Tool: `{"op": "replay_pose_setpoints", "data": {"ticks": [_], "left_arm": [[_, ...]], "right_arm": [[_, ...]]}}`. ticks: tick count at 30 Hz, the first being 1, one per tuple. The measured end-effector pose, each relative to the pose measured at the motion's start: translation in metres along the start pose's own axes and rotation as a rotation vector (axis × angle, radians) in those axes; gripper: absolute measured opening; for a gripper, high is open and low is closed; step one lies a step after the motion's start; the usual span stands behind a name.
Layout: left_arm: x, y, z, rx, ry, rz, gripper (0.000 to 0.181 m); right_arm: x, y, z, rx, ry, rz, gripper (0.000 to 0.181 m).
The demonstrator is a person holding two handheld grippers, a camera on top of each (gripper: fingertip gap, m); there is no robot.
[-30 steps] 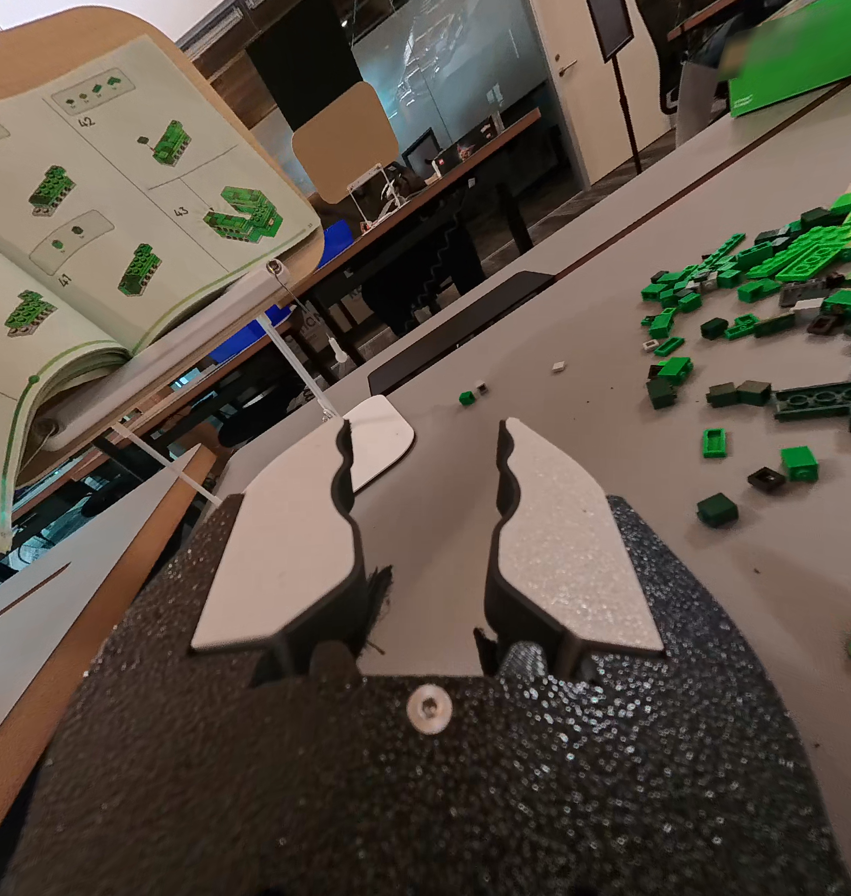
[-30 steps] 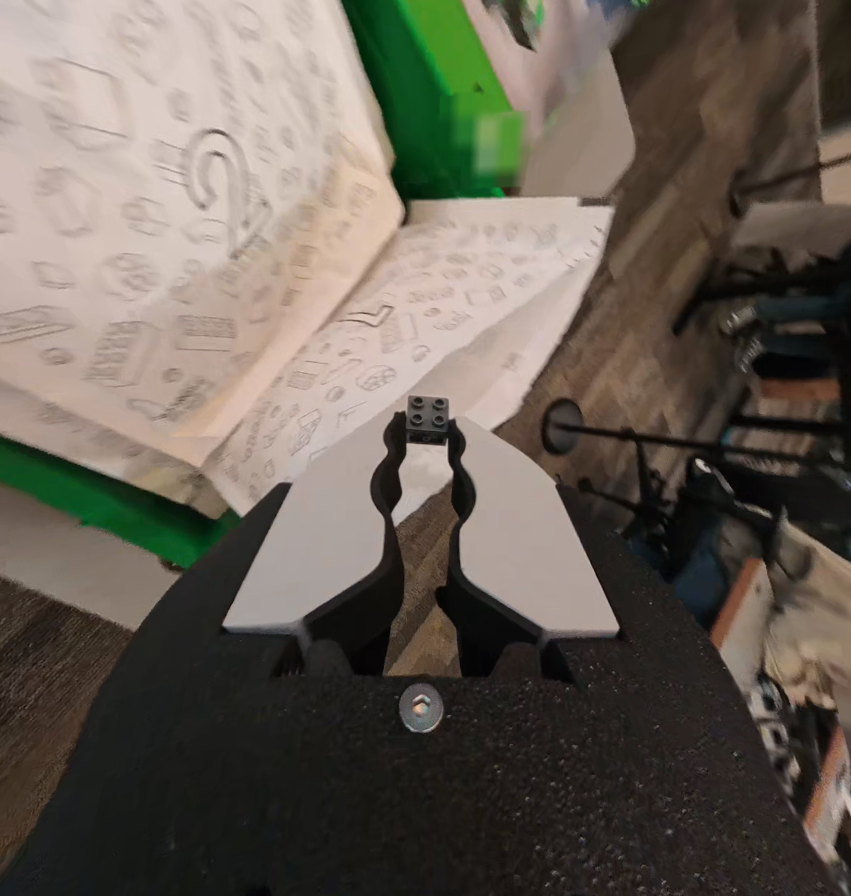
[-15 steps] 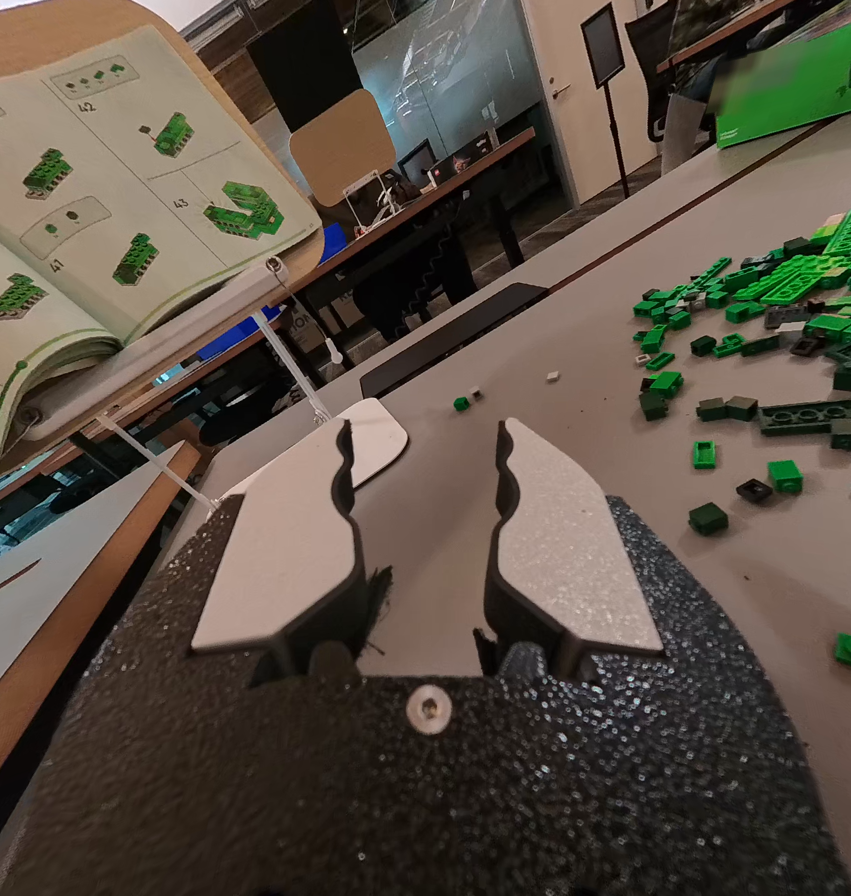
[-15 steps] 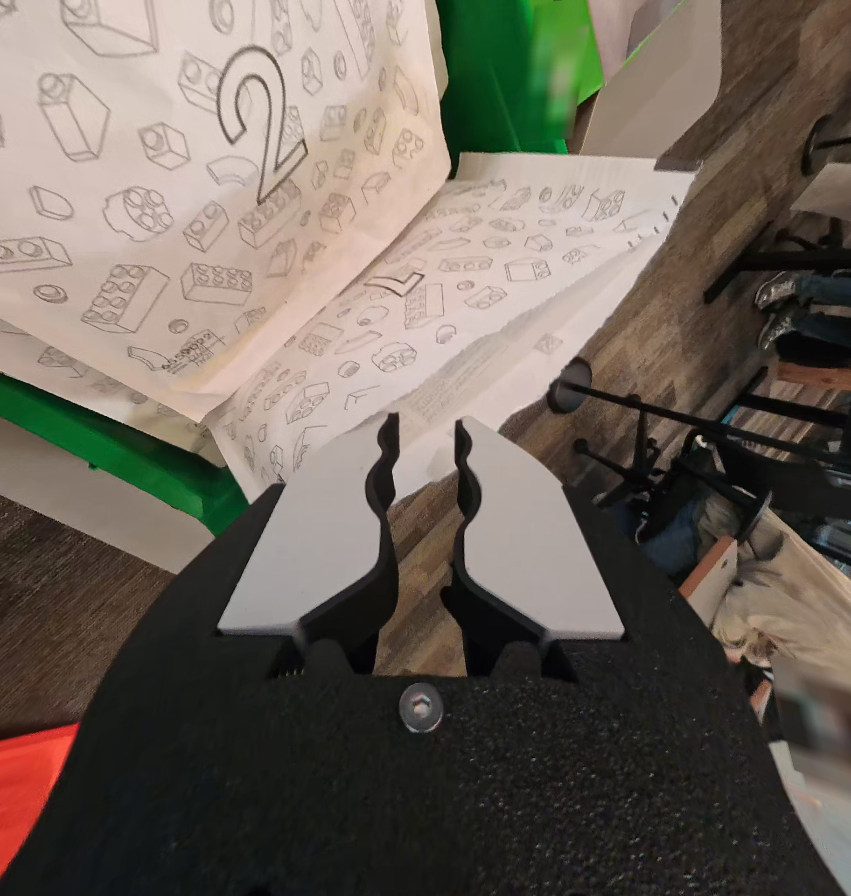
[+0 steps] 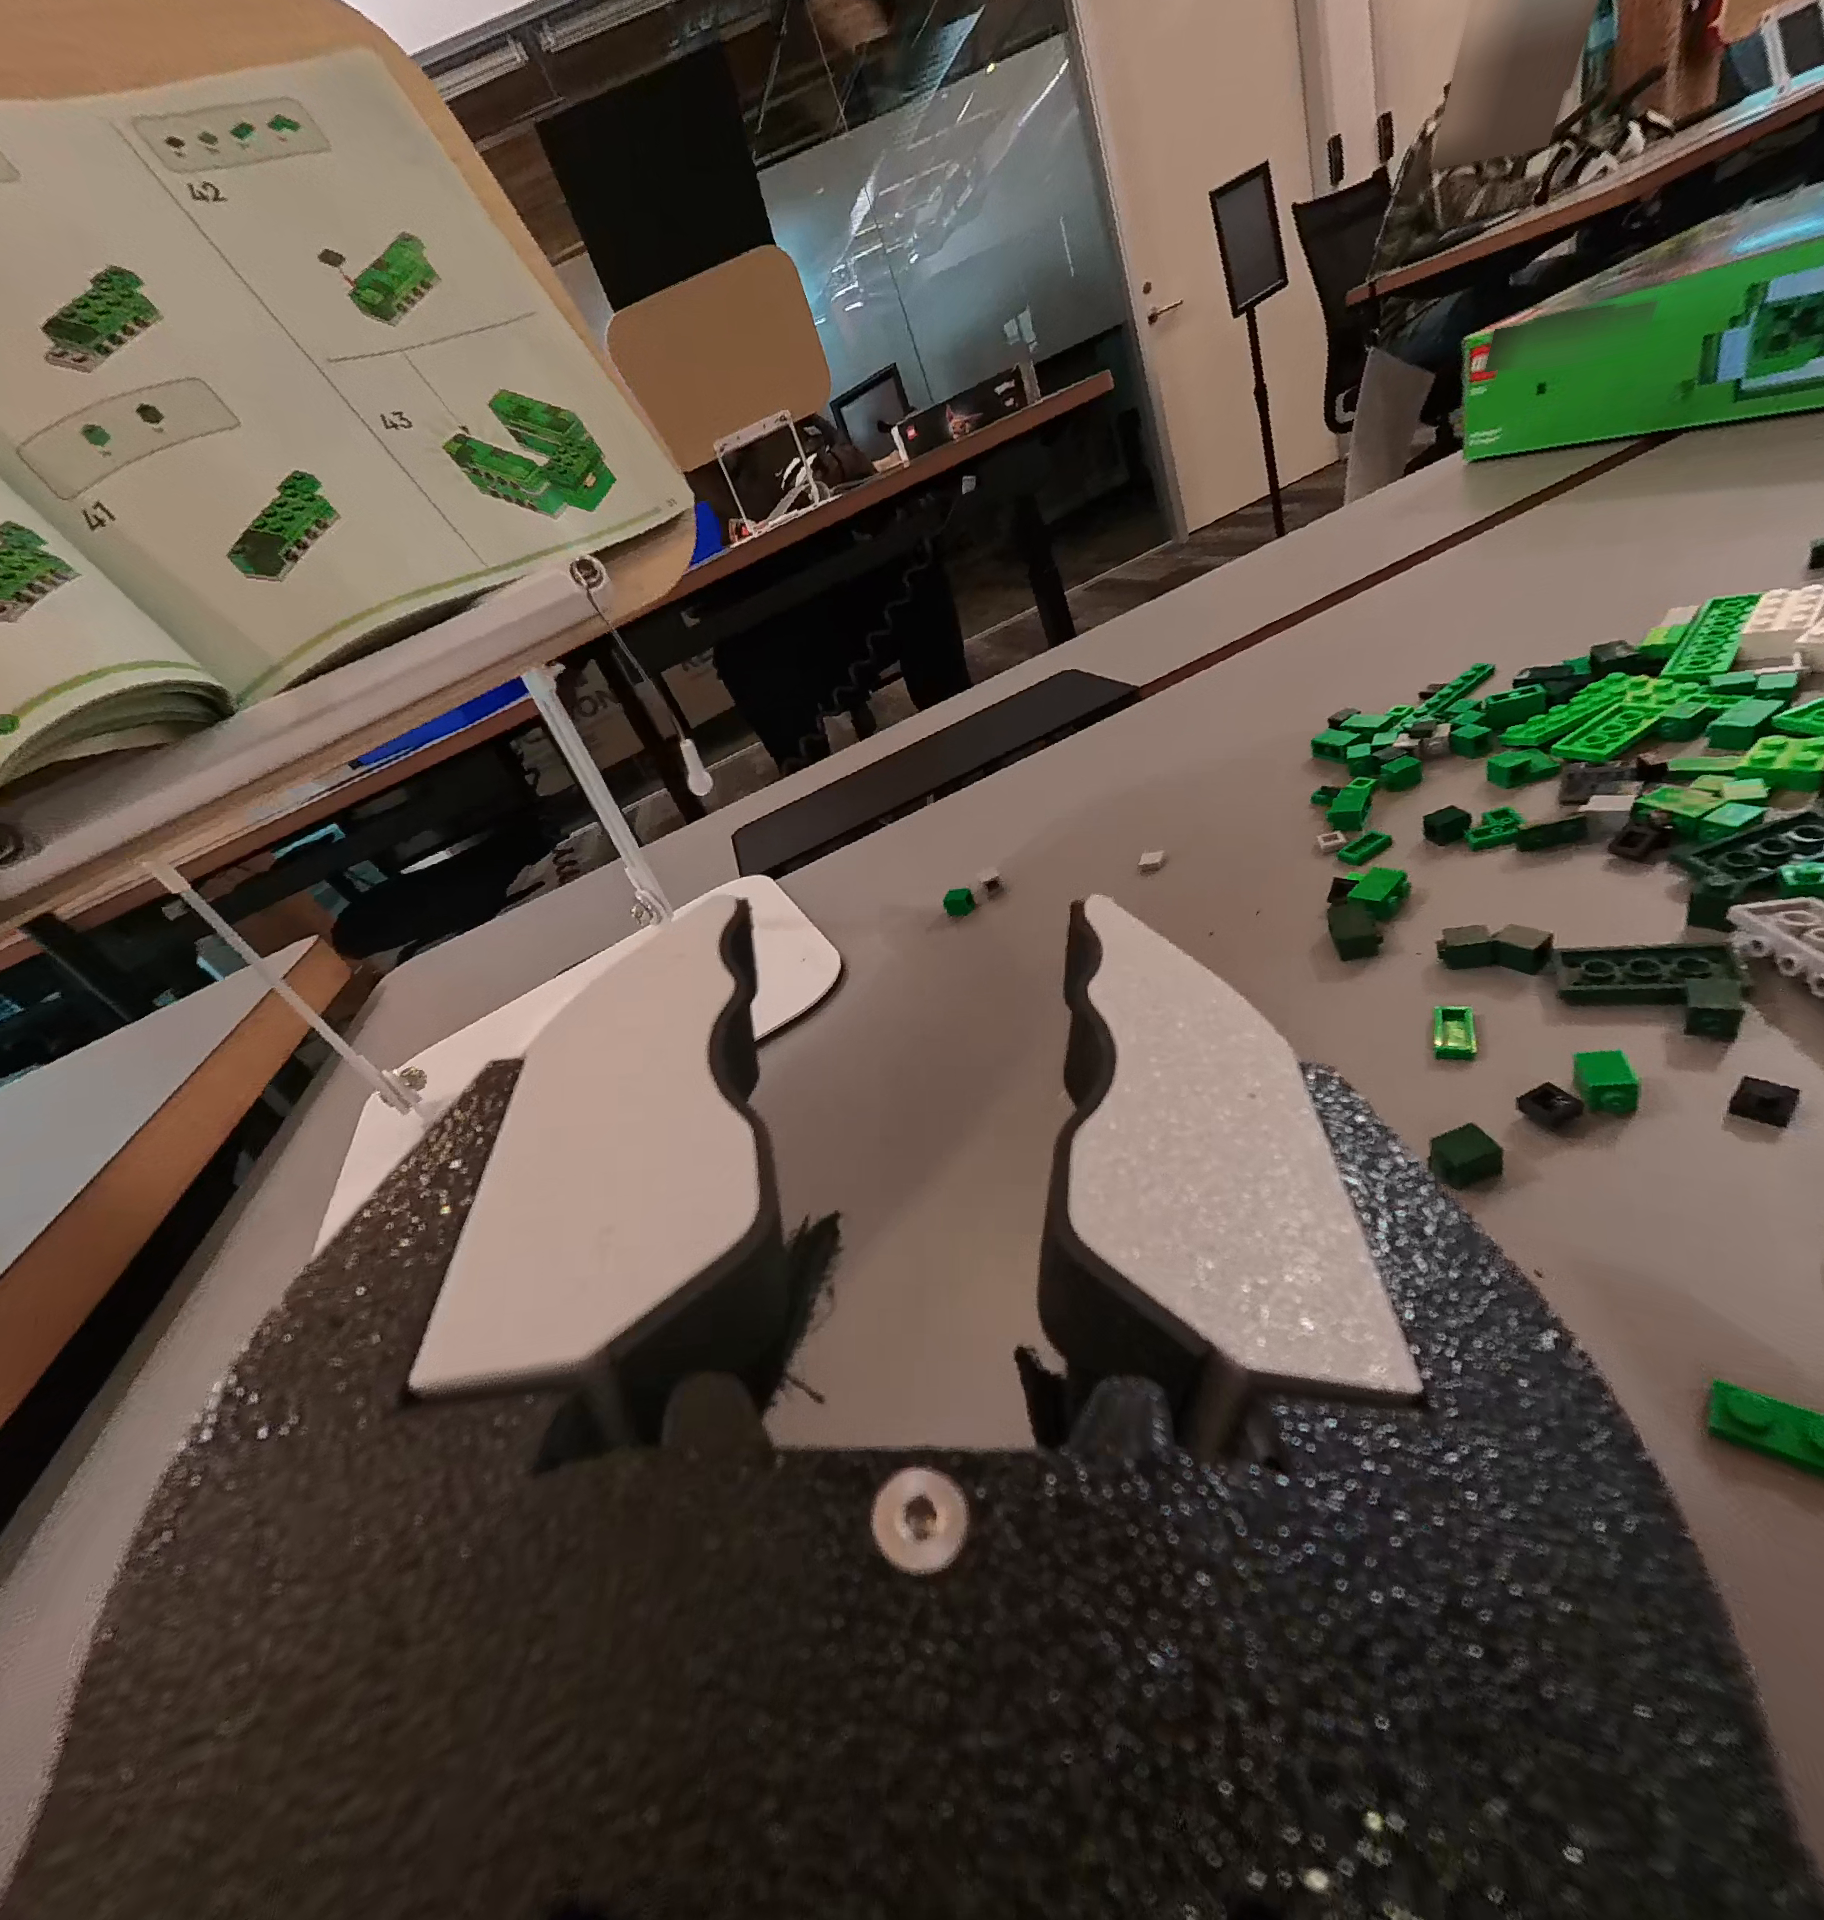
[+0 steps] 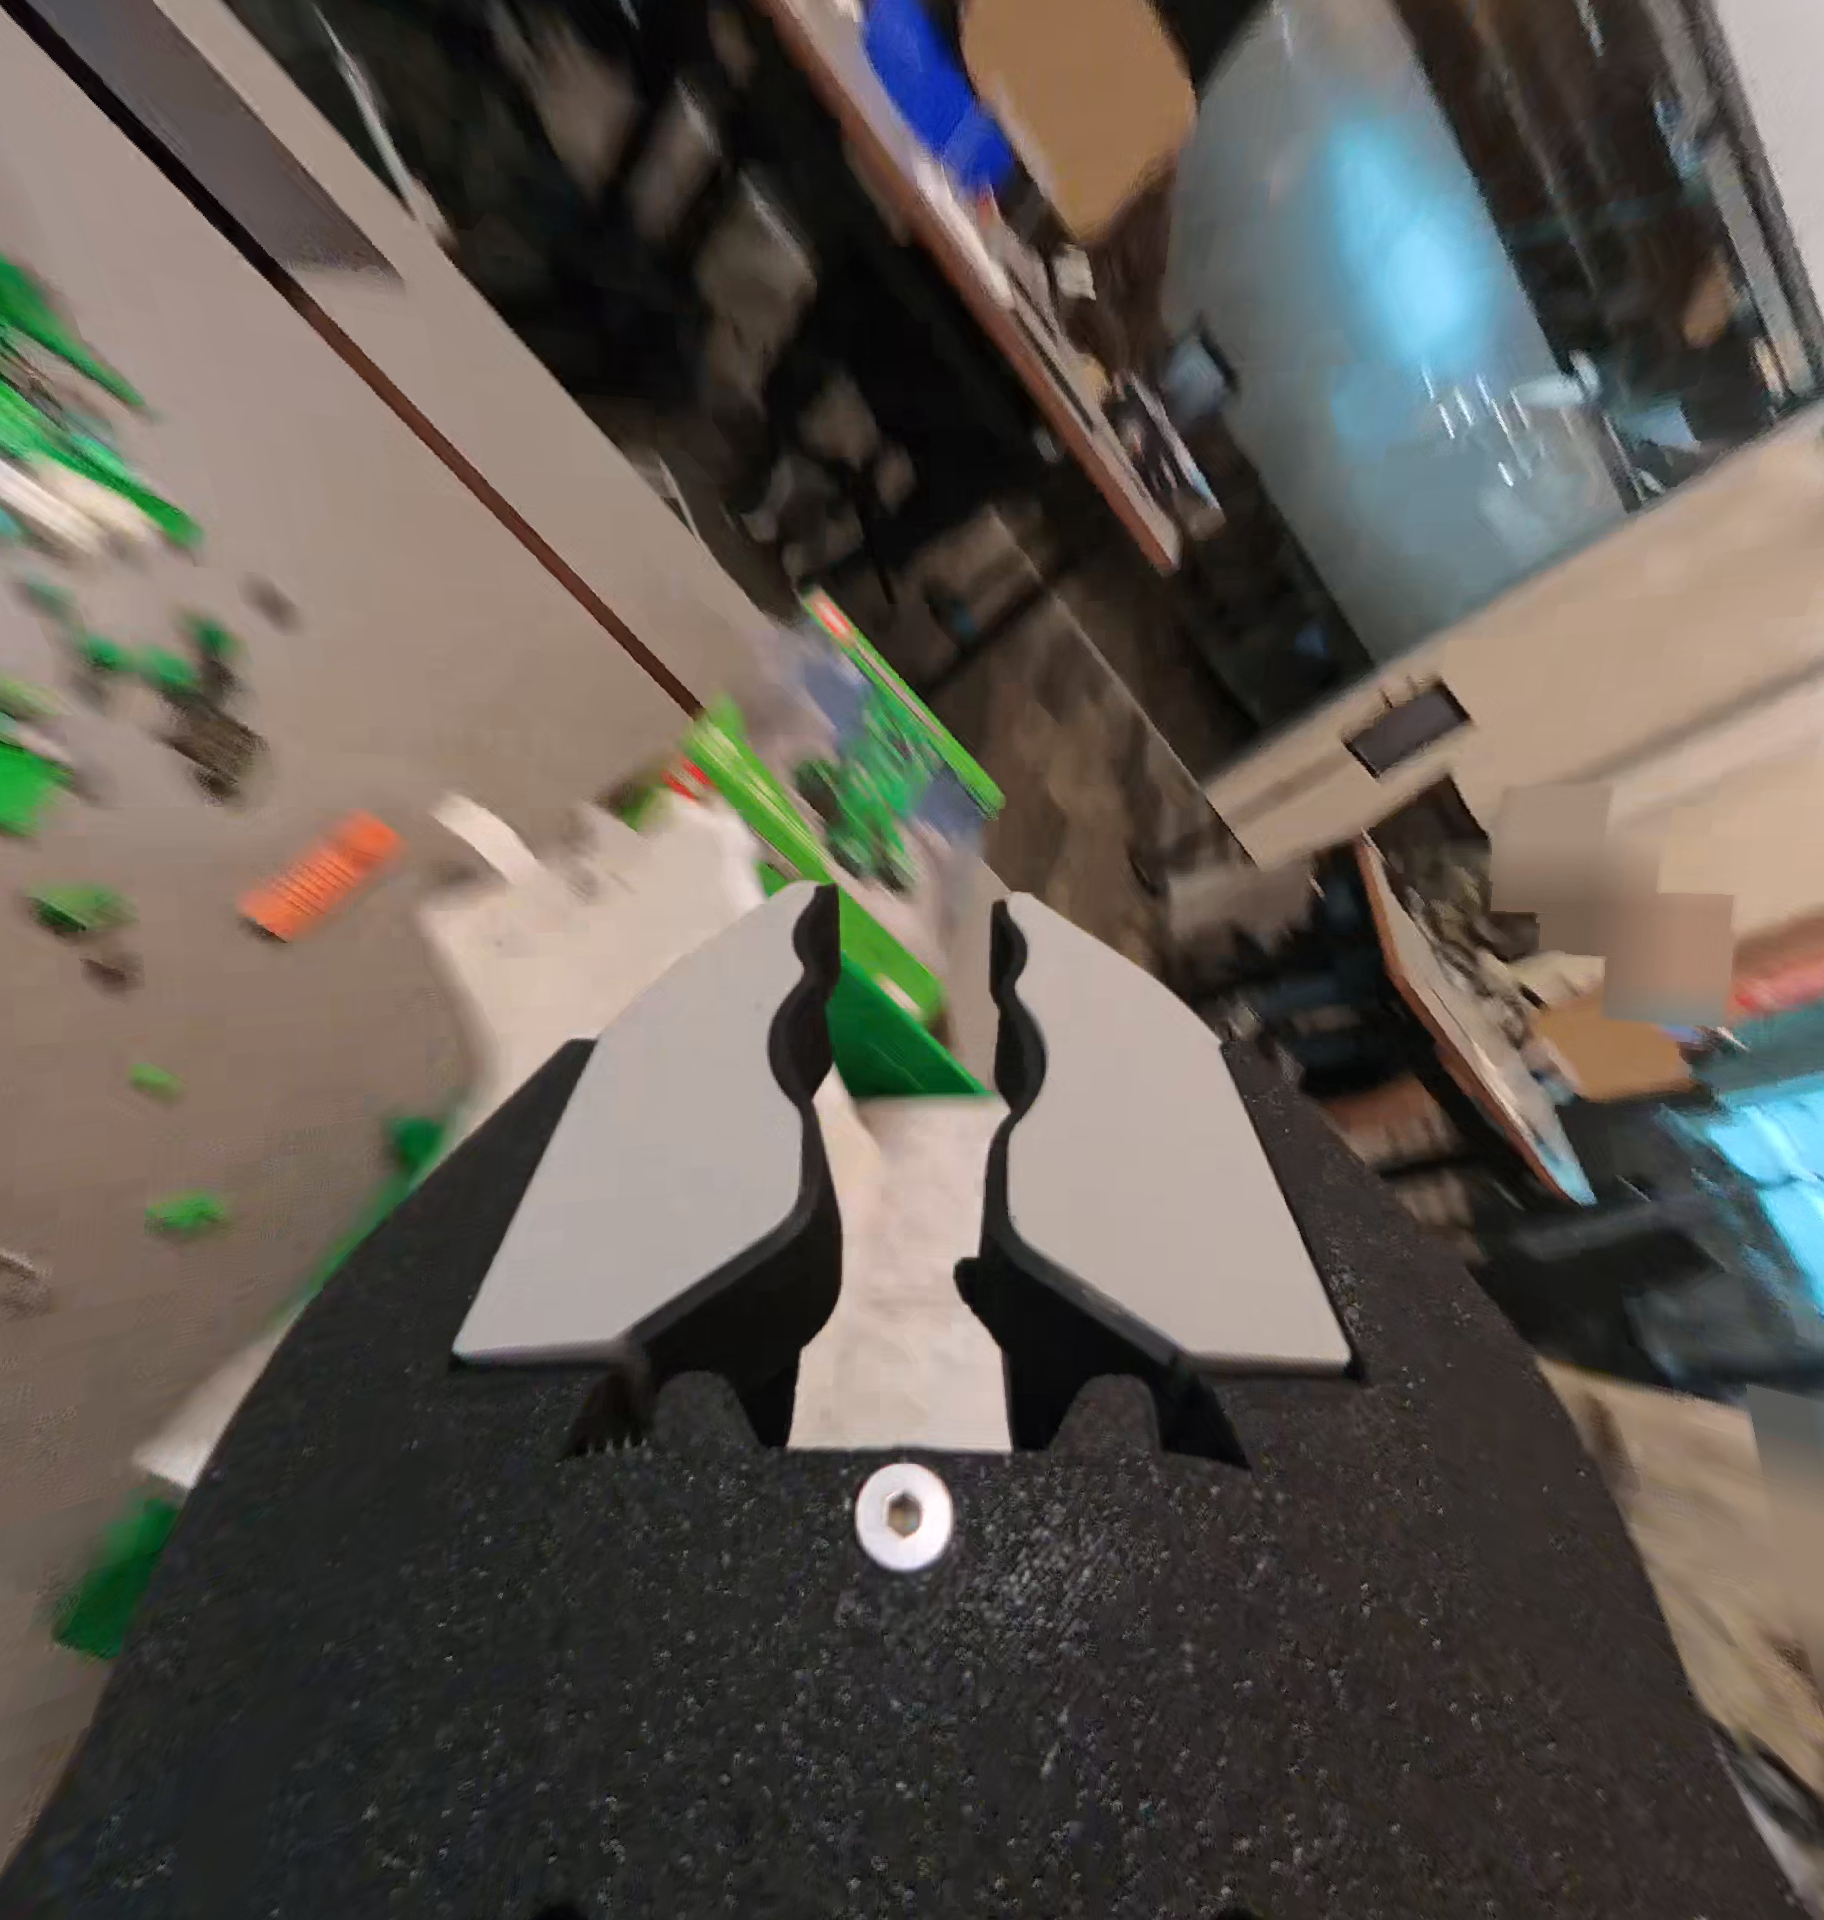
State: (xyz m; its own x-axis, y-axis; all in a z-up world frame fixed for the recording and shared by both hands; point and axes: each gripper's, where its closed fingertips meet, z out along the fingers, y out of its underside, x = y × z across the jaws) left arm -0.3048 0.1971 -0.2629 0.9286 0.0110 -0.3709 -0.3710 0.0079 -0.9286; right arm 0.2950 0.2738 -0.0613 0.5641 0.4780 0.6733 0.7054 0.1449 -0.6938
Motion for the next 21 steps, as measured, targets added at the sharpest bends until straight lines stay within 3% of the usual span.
{"op": "replay_pose_setpoints", "data": {"ticks": [4,6,9,13,21], "left_arm": [[-0.002,-0.002,-0.002,0.018,0.008,-0.040,0.057],[-0.003,-0.003,-0.003,0.029,0.013,-0.064,0.057],[-0.007,-0.005,-0.005,0.045,0.006,-0.090,0.058],[-0.017,-0.005,-0.009,0.064,-0.021,-0.147,0.059],[-0.024,-0.004,-0.009,0.064,-0.033,-0.190,0.065]], "right_arm": [[-0.106,-0.046,0.030,0.230,-0.152,0.130,0.030],[-0.135,-0.049,0.056,0.271,-0.116,0.158,0.032],[-0.135,-0.034,0.093,0.238,0.113,0.163,0.033],[-0.123,-0.014,0.112,0.243,0.386,0.280,0.027],[-0.155,0.031,0.139,0.239,0.464,0.523,0.027]]}}
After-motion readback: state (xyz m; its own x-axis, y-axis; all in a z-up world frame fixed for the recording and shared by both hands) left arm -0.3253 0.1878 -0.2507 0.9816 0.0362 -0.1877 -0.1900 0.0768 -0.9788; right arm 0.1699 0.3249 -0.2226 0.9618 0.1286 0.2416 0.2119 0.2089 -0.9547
